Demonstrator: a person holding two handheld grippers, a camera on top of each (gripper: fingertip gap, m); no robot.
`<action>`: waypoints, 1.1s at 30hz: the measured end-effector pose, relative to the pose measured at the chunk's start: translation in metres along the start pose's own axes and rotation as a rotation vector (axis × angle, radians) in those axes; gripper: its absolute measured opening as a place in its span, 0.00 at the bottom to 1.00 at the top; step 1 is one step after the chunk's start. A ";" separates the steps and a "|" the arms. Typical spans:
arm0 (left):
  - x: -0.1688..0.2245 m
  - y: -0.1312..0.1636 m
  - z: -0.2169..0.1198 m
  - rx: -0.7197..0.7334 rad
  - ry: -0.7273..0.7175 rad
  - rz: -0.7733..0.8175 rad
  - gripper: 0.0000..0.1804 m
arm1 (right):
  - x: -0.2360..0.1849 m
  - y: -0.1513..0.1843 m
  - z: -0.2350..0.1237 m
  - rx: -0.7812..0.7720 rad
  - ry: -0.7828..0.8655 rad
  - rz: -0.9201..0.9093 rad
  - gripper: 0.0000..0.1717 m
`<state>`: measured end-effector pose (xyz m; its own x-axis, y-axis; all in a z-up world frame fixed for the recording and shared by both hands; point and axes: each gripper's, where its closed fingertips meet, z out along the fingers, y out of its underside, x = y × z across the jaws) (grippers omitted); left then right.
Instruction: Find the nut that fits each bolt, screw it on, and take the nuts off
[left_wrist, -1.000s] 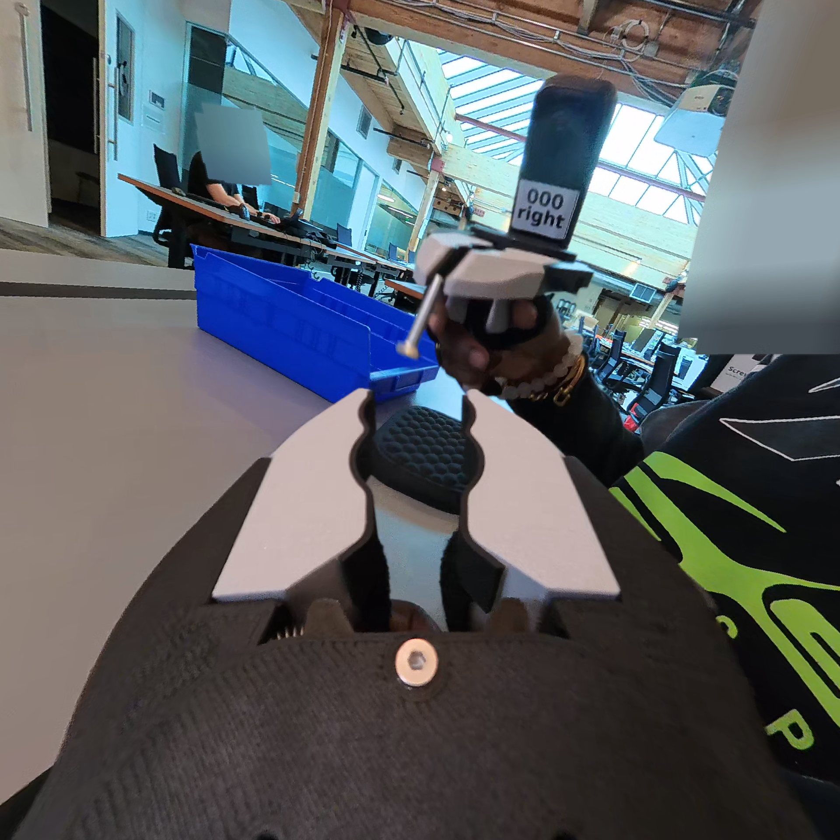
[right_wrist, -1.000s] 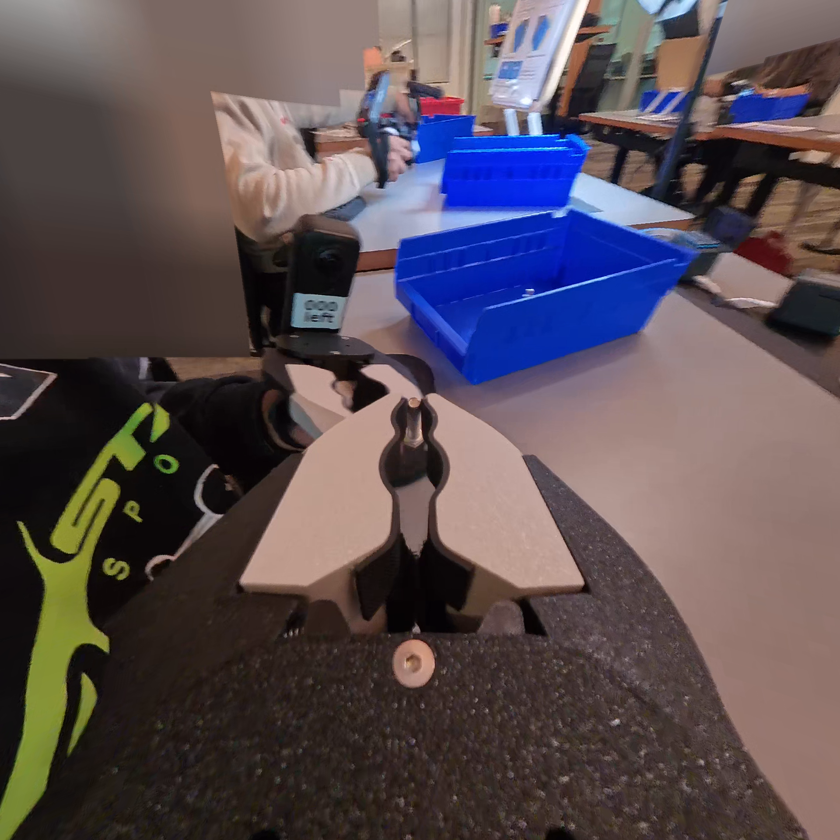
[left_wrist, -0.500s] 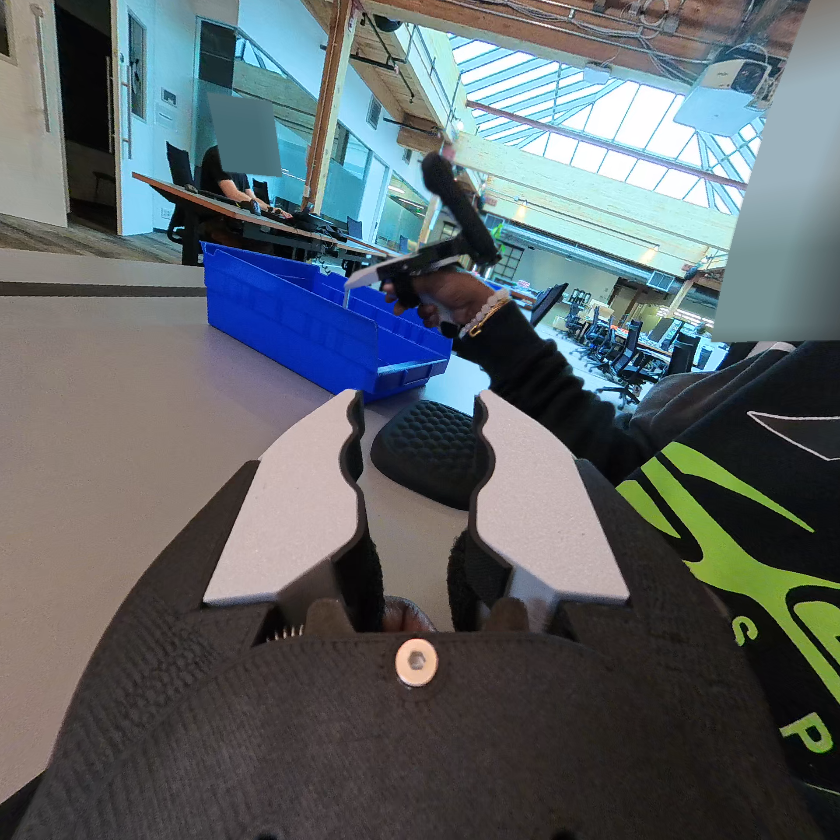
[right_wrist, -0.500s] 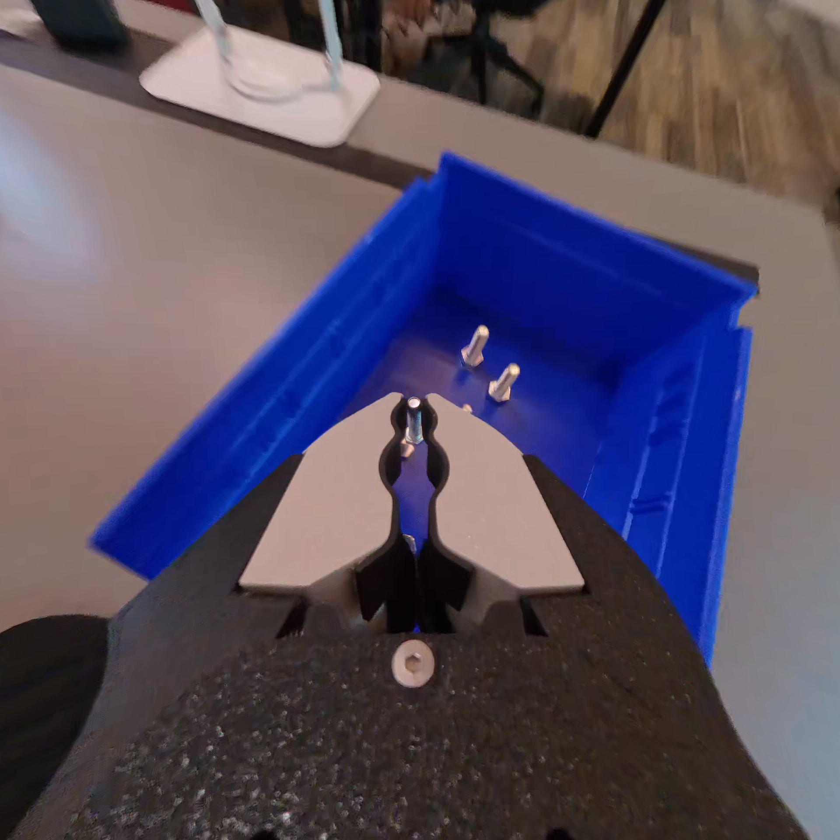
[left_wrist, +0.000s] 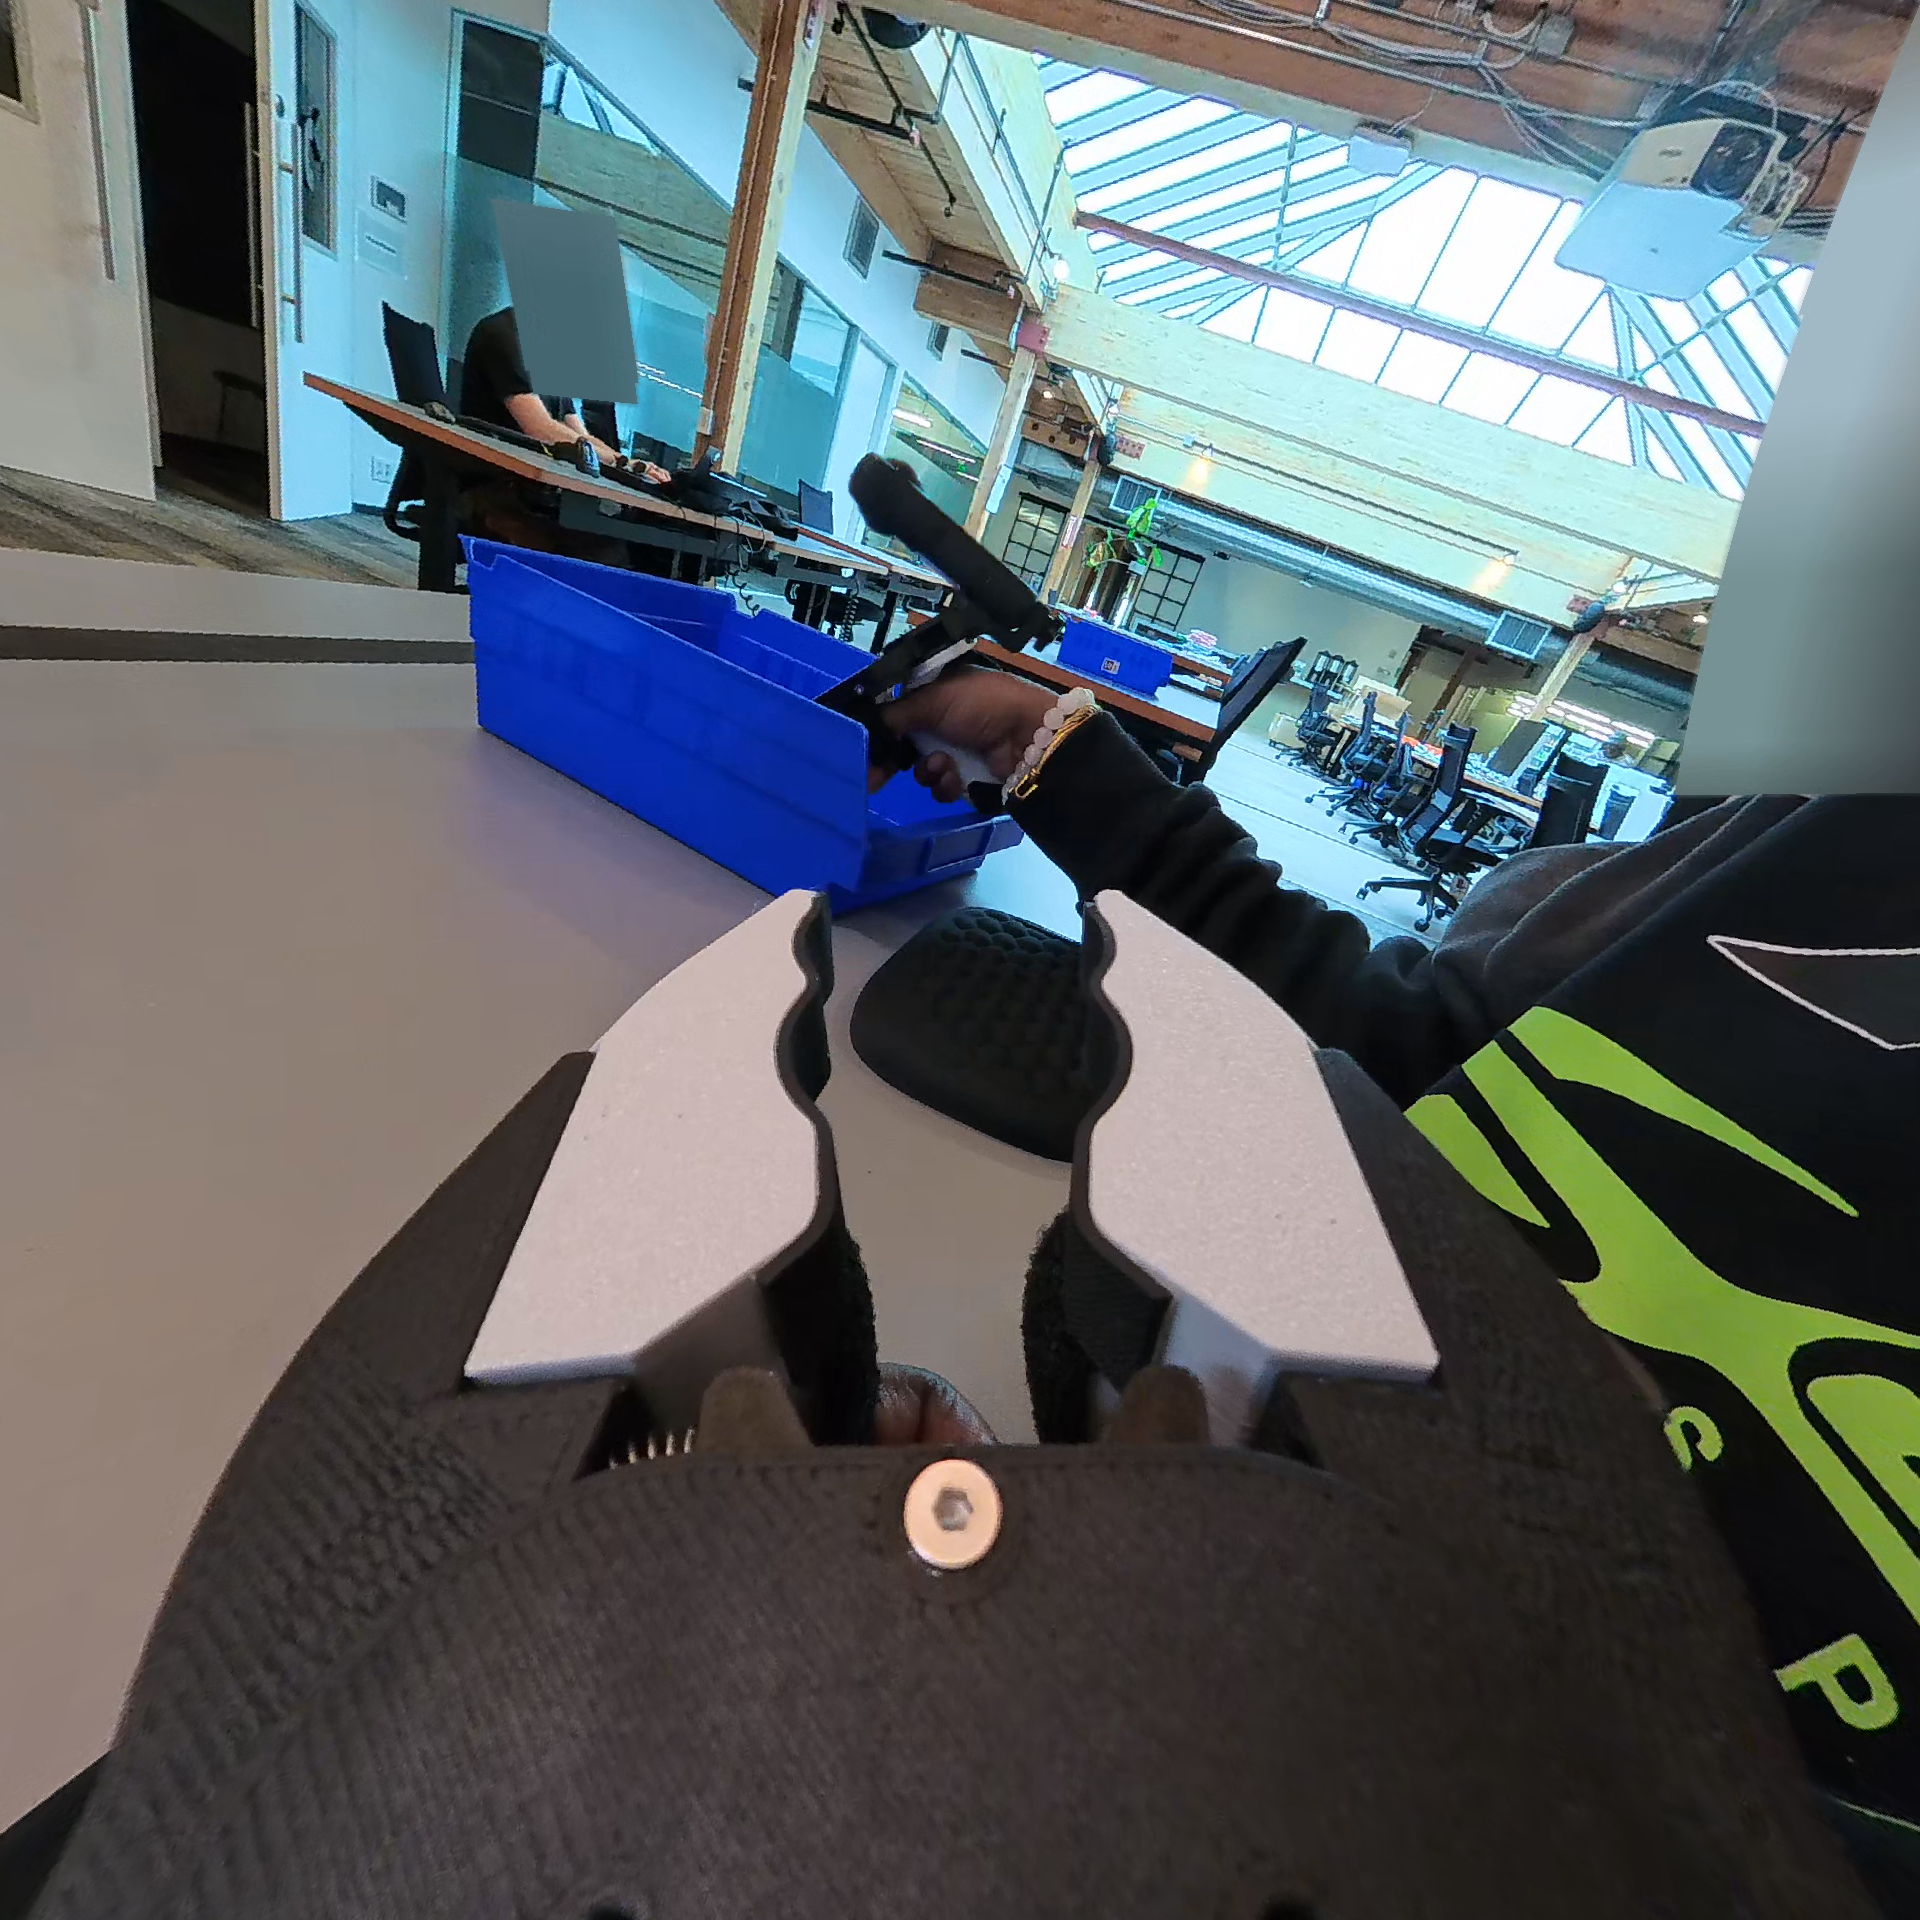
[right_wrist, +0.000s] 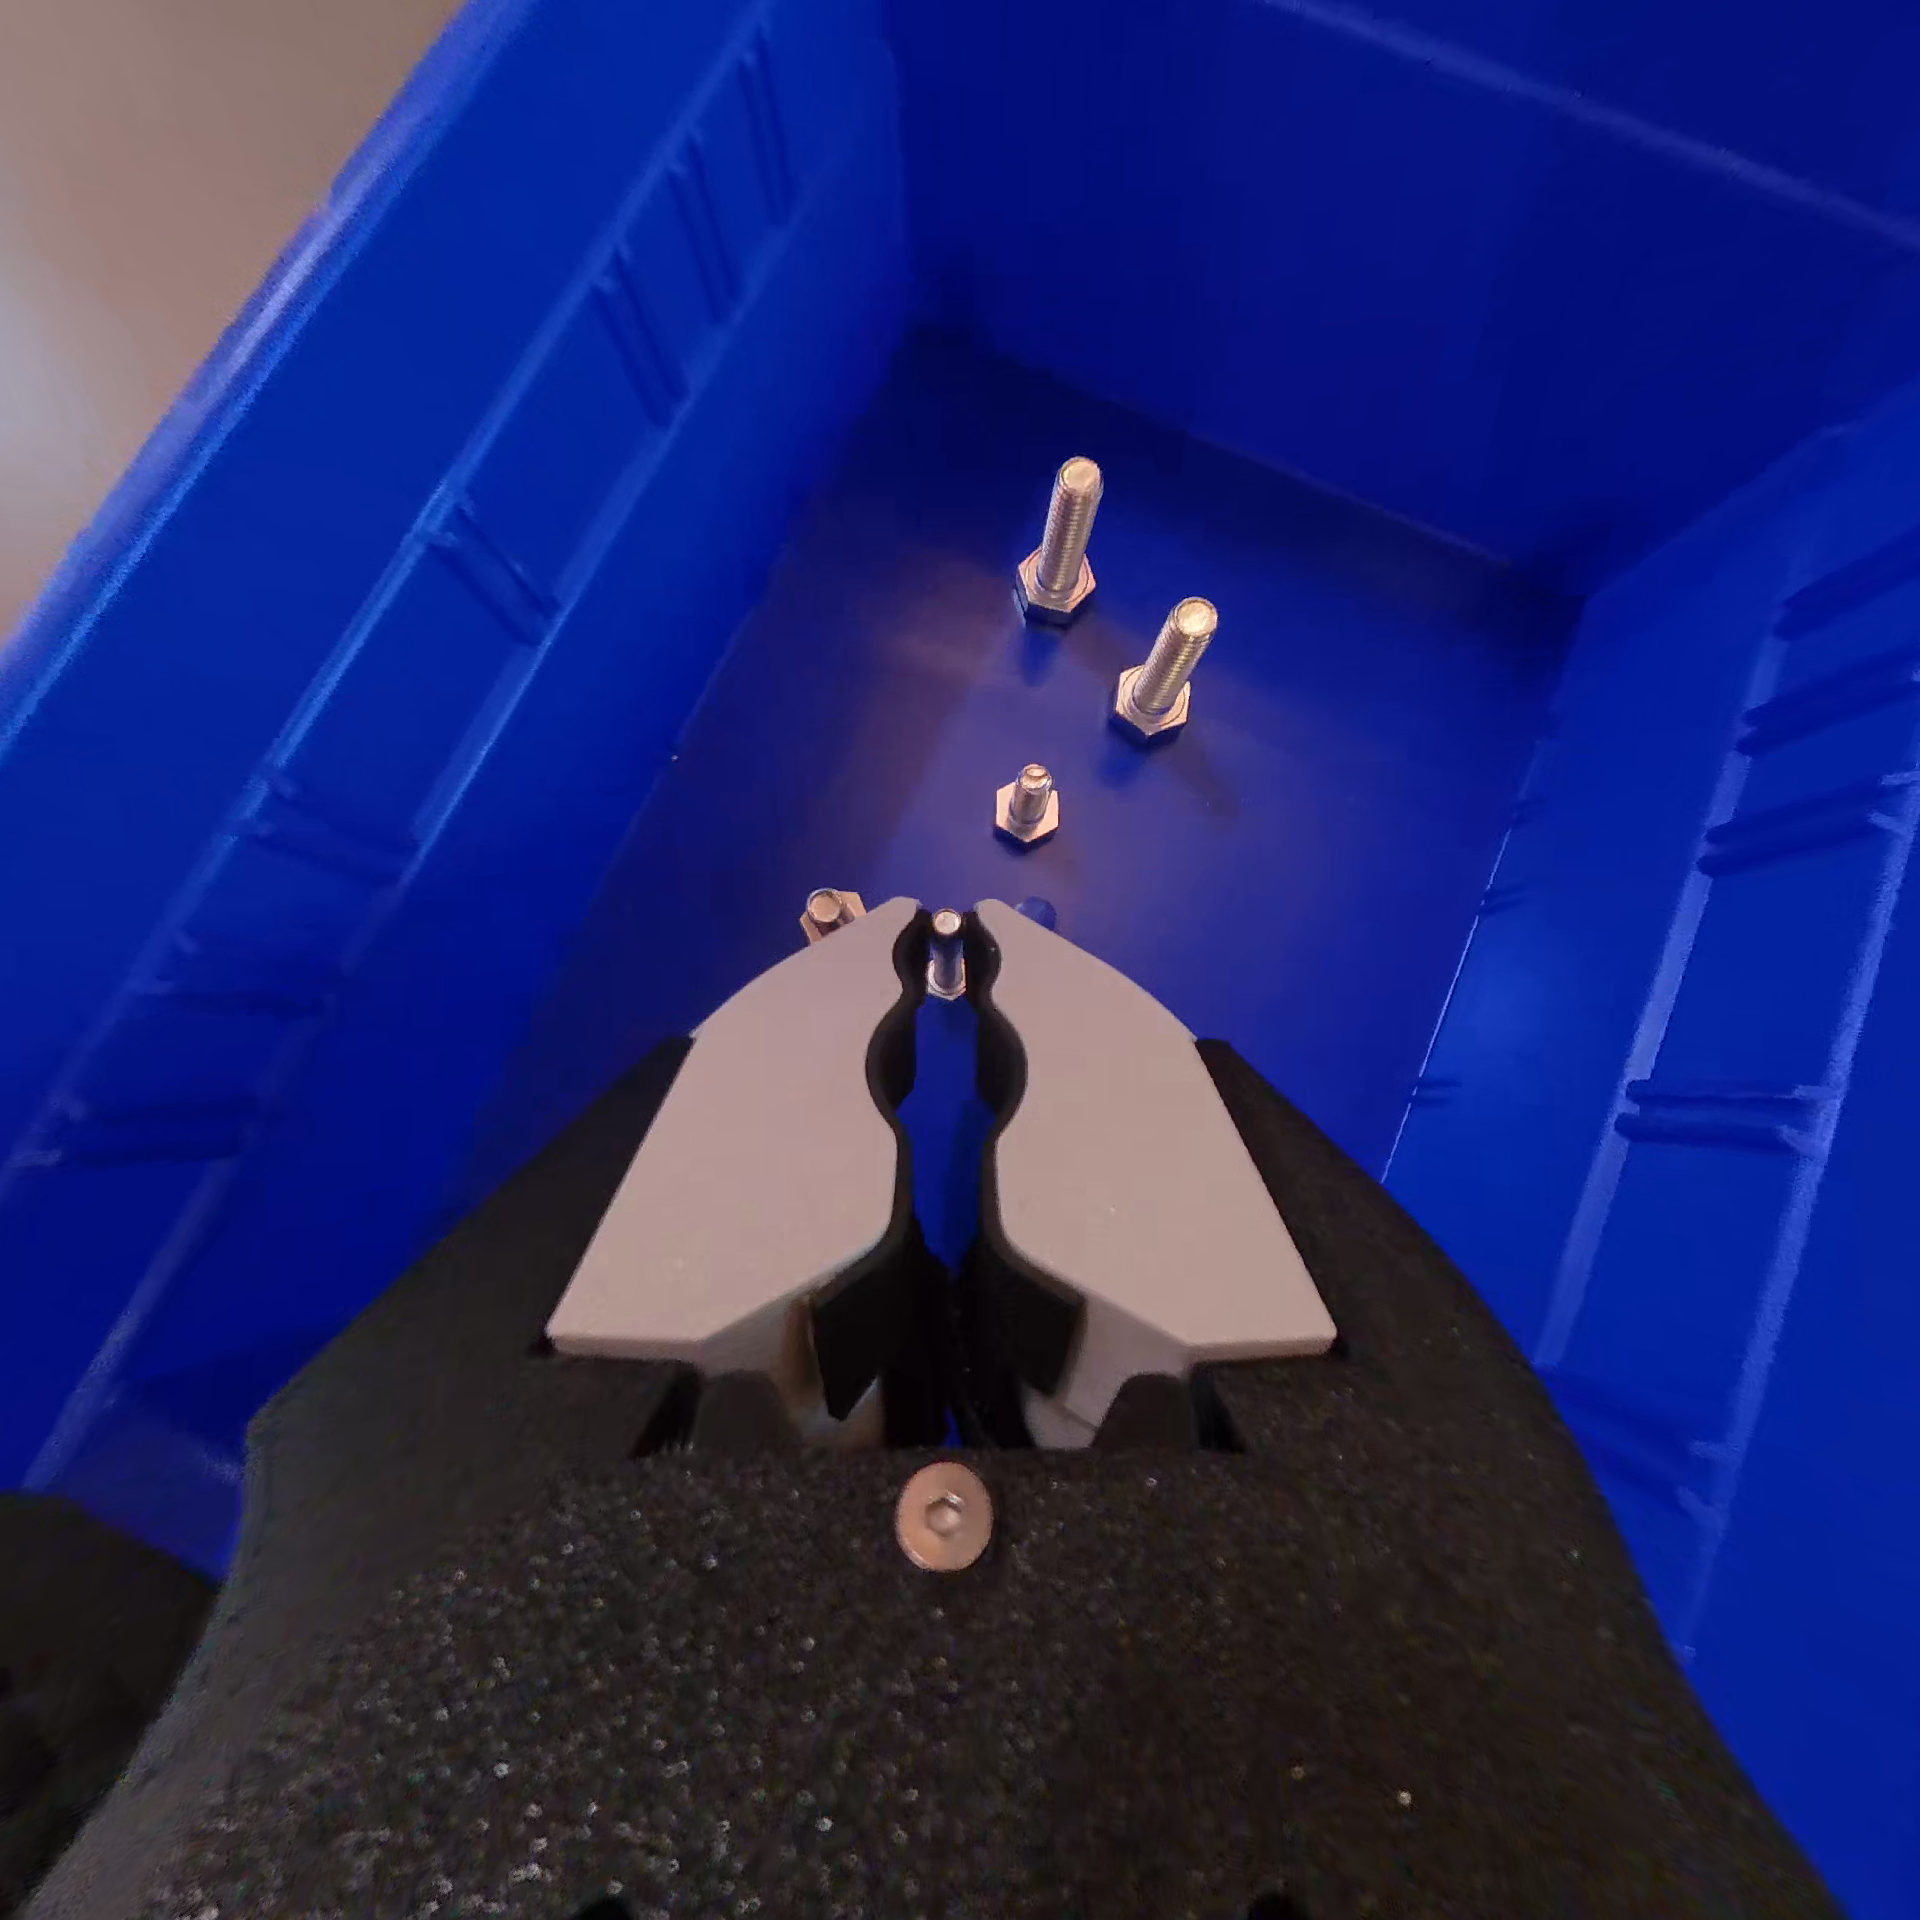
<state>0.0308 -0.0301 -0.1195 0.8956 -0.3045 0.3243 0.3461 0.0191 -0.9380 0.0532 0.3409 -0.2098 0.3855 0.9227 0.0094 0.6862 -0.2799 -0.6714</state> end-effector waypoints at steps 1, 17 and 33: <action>0.000 0.000 0.000 0.000 0.000 0.001 0.25 | 0.000 0.001 0.000 -0.004 -0.002 0.000 0.04; -0.128 -0.088 -0.128 -0.153 -0.836 0.265 0.25 | -0.031 -0.046 -0.065 0.308 -0.007 -0.092 0.09; -0.312 -0.033 -0.236 -0.786 -1.217 -0.116 0.17 | -0.039 -0.057 -0.106 0.434 0.000 -0.157 0.09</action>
<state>-0.3259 -0.1604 -0.2187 0.6901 0.7201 -0.0727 0.5500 -0.5871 -0.5940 0.0651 0.2930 -0.0931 0.2972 0.9451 0.1356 0.4149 0.0001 -0.9099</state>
